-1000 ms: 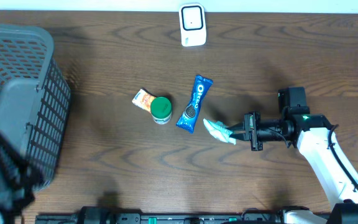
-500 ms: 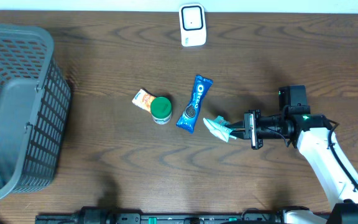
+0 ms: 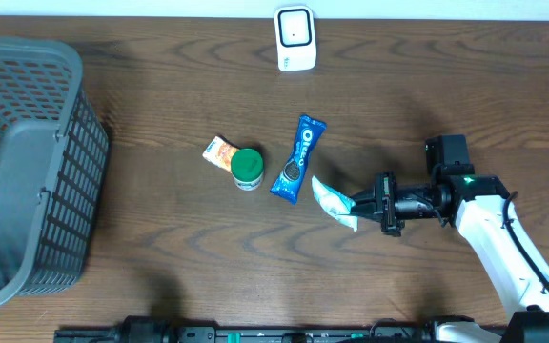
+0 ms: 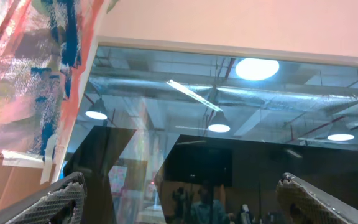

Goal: Scan the item barcode
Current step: 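Lift the wipes pack and hold it up to the white scanner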

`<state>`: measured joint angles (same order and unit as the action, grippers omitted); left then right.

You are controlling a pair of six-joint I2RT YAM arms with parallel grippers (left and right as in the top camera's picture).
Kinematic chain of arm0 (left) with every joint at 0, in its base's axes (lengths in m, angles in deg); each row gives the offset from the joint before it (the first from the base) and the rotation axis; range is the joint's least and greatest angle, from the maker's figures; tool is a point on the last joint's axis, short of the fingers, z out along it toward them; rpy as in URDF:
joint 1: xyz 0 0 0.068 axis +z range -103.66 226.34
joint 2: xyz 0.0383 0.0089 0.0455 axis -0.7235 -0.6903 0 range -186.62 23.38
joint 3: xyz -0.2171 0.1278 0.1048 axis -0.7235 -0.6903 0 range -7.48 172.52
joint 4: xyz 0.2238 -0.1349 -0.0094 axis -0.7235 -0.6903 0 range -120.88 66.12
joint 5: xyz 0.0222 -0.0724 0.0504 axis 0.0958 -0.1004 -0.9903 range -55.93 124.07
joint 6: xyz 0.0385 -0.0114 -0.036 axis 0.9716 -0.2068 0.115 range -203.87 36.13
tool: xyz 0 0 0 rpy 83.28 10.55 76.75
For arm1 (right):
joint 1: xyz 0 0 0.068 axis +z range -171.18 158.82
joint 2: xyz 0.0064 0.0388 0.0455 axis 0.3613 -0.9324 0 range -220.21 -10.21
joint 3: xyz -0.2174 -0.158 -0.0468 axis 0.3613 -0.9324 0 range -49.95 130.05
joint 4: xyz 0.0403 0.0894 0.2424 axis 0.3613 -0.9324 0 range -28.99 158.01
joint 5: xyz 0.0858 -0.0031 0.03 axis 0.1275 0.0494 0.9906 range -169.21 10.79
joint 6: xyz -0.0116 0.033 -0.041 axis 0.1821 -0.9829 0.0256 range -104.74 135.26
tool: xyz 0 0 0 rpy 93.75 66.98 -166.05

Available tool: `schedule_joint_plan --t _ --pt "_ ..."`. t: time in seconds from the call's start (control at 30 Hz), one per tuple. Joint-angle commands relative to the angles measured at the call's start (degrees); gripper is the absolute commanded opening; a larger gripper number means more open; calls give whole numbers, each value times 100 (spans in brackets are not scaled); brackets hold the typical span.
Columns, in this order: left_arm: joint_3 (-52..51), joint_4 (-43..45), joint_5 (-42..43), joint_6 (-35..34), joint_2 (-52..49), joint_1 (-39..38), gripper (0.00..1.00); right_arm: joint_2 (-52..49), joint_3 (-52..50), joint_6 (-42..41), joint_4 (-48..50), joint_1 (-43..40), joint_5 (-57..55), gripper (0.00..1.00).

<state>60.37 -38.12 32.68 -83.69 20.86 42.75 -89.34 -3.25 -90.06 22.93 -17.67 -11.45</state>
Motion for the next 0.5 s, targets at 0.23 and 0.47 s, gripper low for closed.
schedule_joint_plan --t 0.23,0.47 --pt "-9 483 120 -50 -15 -22 98 -44 66 -1200 50 -140 59 2" --pt "-87 435 122 -50 229 -24 98 -44 66 -719 656 -138 -723 2"
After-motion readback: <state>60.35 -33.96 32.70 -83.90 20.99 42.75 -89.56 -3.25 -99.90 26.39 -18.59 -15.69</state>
